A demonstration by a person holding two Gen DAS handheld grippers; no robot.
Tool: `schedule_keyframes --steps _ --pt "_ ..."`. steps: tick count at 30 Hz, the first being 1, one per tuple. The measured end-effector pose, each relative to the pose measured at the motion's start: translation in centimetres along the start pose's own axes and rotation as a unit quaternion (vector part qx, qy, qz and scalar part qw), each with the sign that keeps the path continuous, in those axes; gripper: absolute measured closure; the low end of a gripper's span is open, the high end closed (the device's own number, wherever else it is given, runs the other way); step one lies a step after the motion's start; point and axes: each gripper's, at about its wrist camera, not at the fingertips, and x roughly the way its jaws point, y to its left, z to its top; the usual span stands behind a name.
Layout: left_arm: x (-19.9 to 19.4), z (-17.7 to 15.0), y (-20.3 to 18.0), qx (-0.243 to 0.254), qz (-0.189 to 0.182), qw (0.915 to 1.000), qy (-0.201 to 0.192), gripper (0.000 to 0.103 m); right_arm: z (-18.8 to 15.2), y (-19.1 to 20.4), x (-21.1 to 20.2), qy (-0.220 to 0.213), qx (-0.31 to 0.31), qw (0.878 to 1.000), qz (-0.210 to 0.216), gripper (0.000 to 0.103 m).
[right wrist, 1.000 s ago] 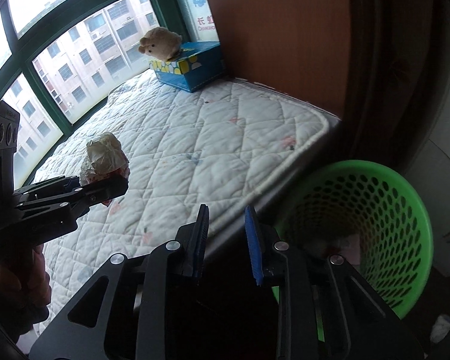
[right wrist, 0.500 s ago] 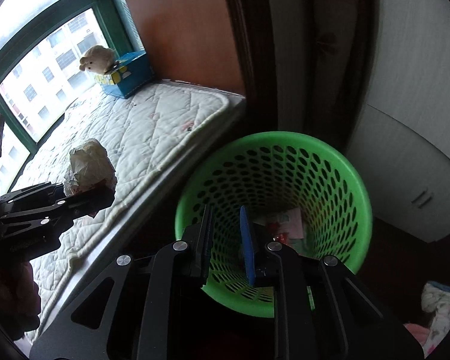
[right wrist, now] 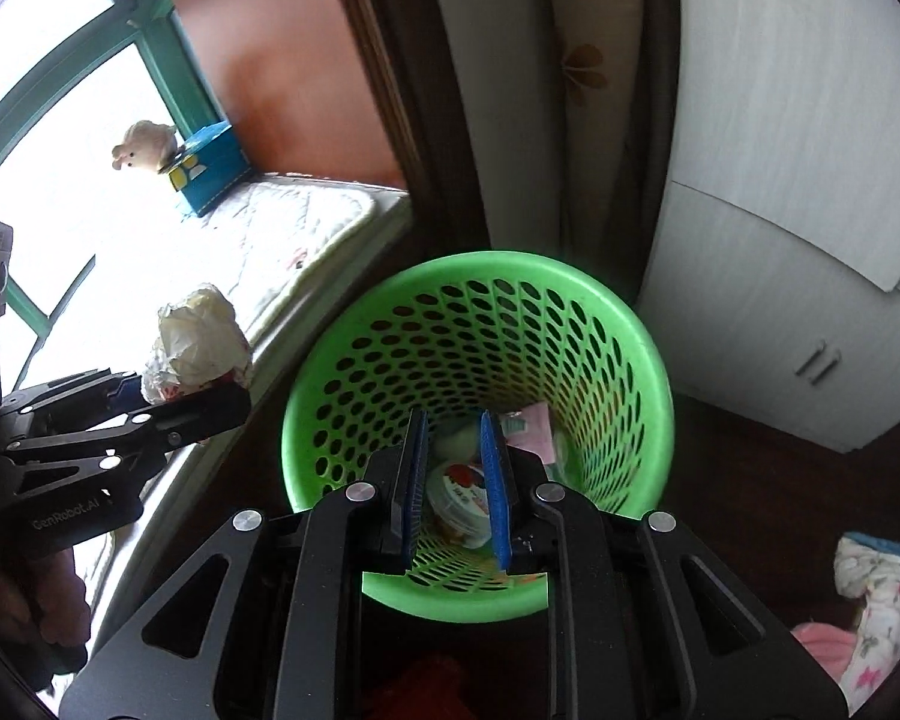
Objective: Collect trash
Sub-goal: 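Open the left tool to drop the tissue into the basket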
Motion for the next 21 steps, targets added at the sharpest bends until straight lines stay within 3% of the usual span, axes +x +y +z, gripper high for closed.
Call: schedule_keyframes --steps 14,17,21 --pt "3.2 0.1 -0.3 -0.009 -0.007 0.9995 0.03 0.044 -0.2 -2.9 -0.4 -0.003 0.033 0.999 -0.011 0.069" --pt "3.3 0.0 -0.3 -0.009 0.0 0.9996 0.028 0.039 -0.4 -3.2 -0.5 -0.005 0.039 0.999 -0.009 0.06" --pt "2.4 -0.5 0.0 -0.005 0.021 0.9996 0.018 0.031 -0.6 -3.0 -0.7 -0.006 0.042 0.999 -0.005 0.057"
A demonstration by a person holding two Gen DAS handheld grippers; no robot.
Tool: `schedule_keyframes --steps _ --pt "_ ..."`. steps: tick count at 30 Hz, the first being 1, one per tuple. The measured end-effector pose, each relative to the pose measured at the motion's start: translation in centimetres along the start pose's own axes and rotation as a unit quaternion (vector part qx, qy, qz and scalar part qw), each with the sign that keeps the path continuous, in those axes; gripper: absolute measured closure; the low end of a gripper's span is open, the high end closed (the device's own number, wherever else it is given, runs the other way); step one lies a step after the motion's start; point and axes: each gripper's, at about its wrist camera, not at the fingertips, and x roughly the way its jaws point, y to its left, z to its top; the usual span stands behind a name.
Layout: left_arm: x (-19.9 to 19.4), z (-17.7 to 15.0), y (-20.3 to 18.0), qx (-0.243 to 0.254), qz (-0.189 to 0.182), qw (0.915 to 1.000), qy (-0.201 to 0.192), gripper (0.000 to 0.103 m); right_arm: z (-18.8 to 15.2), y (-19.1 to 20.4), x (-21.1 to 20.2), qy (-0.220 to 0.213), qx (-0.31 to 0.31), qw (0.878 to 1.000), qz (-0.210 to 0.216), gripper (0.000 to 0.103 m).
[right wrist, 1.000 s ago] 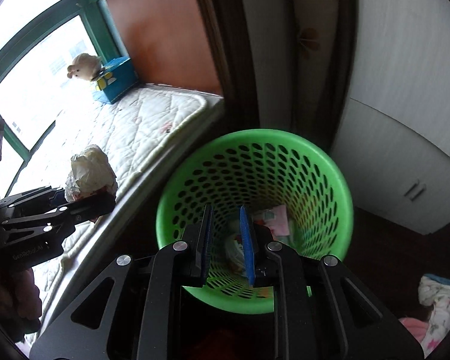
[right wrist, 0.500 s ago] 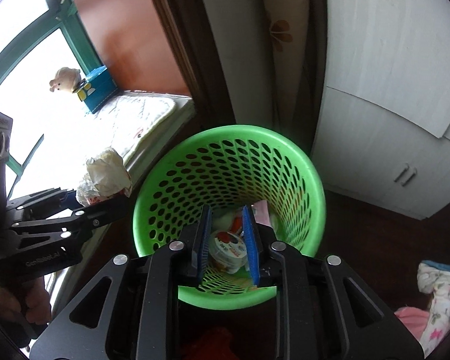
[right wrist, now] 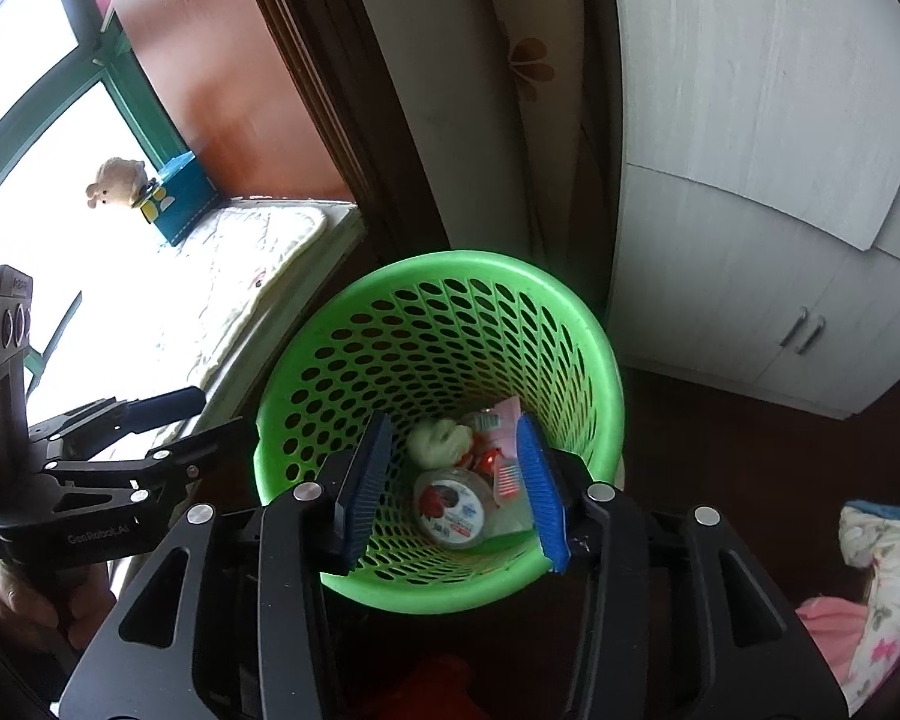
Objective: Collect trash
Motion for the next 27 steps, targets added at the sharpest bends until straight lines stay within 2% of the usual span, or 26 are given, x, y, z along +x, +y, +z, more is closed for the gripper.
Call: schedule_keyframes --steps 2,6,14,19,27 --pt "-0.6 -0.3 0.3 -0.001 0.01 0.9999 -0.006 0.025 -0.1 0.2 -0.2 -0.001 -0.001 1.0 0.001 0.051" --pt "-1.9 -0.6 1.4 -0.013 0.019 0.9995 -0.02 0.02 -0.3 1.2 -0.6 -0.003 -0.013 1.0 0.005 0.048" --pt "-5.3 -1.7 3.7 -0.038 0.048 0.9969 -0.049 0.011 -0.3 3.8 -1.7 -0.023 -0.032 0.999 0.009 0.033" --pt "-7.3 -2.9 5.4 -0.055 0.078 0.9936 -0.06 0.01 -0.3 6.2 -2.0 -0.025 -0.053 0.998 0.021 0.025" --pt "-10.4 -4.4 8.0 -0.077 0.111 0.9875 -0.081 0.009 -0.7 10.5 -2.7 -0.045 -0.1 0.994 0.017 0.02"
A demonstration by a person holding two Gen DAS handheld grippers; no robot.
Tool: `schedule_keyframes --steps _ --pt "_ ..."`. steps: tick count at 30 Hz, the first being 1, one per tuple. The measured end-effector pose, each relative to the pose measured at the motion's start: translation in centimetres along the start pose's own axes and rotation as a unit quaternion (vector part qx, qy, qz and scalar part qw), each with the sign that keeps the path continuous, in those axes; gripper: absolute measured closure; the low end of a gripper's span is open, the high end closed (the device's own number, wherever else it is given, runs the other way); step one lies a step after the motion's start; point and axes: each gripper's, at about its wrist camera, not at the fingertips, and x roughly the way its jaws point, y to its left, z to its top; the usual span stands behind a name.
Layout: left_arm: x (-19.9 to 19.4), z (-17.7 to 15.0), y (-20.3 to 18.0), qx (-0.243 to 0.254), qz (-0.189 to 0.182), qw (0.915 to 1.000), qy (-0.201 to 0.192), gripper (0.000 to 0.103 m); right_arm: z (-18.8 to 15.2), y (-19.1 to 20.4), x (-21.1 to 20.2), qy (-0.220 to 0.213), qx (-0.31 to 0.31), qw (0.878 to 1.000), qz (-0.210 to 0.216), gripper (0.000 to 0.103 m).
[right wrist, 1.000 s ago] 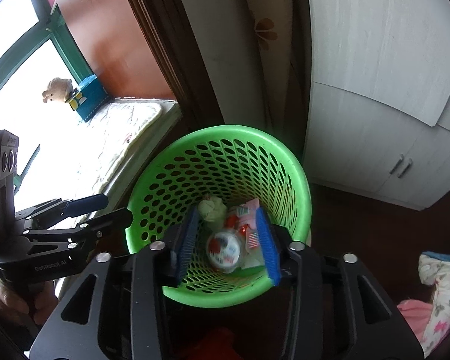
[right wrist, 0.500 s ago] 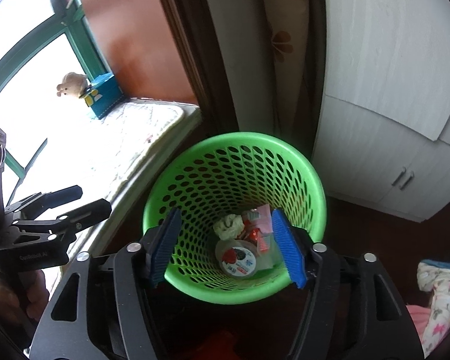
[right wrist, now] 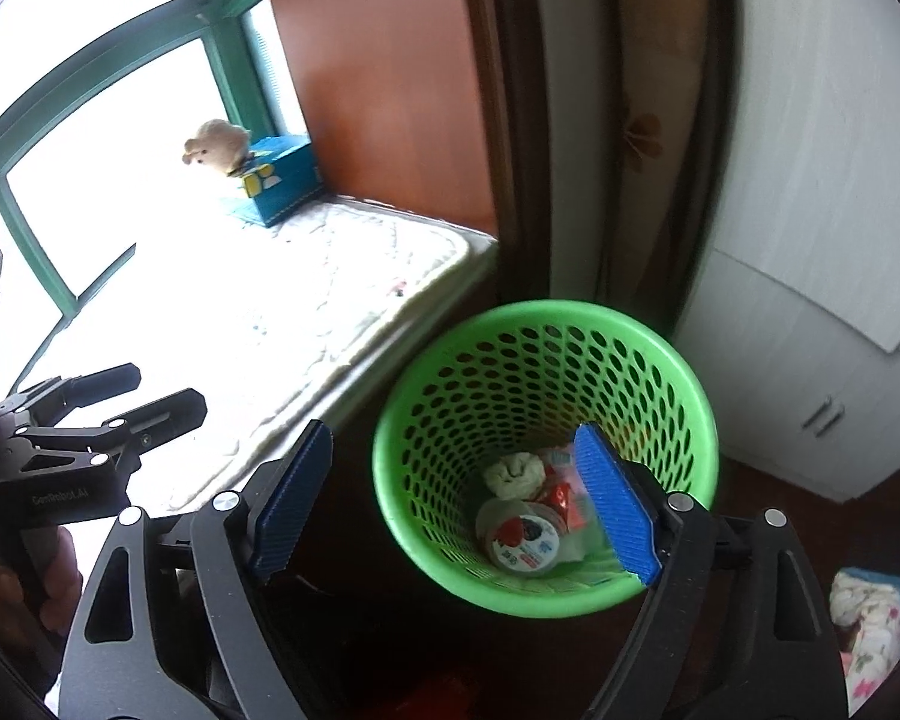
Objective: Collect trash
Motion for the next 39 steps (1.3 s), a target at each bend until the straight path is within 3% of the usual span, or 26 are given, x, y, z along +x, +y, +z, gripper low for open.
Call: schedule_keyframes --steps 18,39 --pt "-5.3 -2.9 7.9 -0.081 0.064 0.9942 -0.032 0.009 0.7 7.4 -0.8 -0.014 -0.037 0.999 0.027 0.011" --pt "-7.3 -3.9 9.6 -0.093 0.09 0.9905 -0.046 0.009 1.0 10.1 -0.5 -0.015 -0.049 0.997 0.053 0.007"
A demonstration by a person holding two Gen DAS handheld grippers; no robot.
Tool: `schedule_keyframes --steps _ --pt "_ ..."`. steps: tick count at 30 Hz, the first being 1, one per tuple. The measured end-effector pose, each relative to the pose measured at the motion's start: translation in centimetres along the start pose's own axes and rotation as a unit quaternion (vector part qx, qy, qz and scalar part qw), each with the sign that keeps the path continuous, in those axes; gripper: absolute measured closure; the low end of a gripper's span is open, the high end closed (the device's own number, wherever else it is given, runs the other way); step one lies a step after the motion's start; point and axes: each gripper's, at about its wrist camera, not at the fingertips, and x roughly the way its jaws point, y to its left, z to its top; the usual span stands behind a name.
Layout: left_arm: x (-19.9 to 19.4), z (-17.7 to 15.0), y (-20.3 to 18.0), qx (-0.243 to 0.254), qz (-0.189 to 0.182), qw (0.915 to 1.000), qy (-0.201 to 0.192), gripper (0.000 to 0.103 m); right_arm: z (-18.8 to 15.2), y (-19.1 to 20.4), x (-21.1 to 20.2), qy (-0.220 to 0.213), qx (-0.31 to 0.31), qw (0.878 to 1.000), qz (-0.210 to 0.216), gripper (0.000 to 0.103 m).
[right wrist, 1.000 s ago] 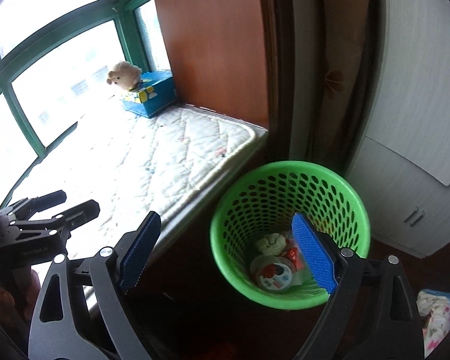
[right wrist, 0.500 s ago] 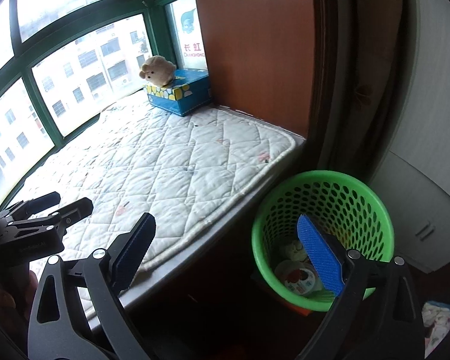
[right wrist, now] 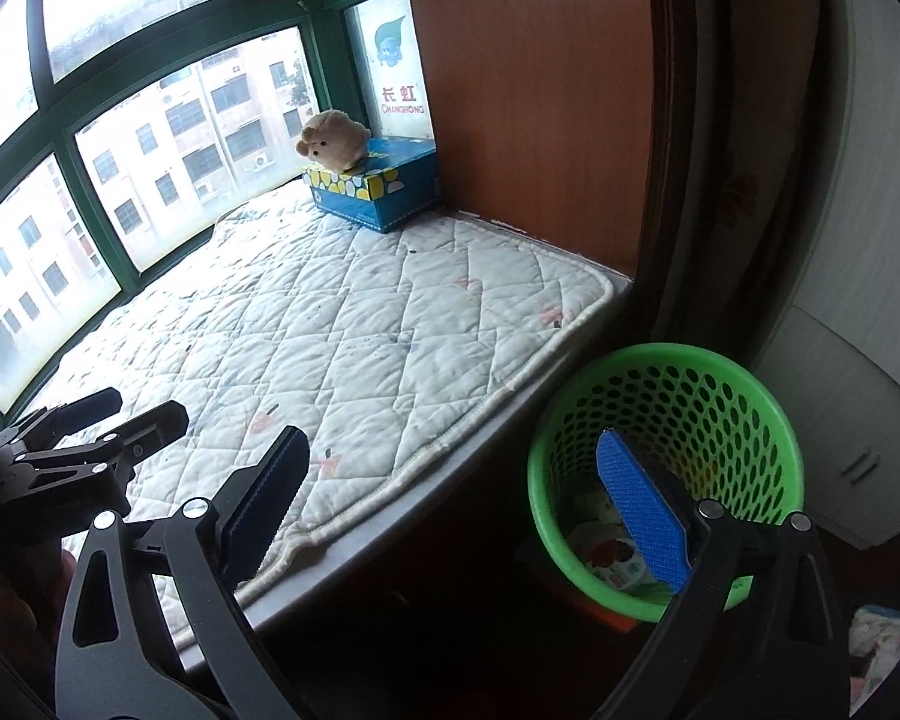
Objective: Collect trash
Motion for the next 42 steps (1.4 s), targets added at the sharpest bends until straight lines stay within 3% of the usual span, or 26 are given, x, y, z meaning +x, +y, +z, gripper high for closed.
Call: schedule_keyframes --steps 42 --pt "-0.49 -0.27 0.86 -0.017 0.006 0.9998 0.005 0.009 -0.16 0.36 0.25 0.003 0.002 1.0 0.007 0.007"
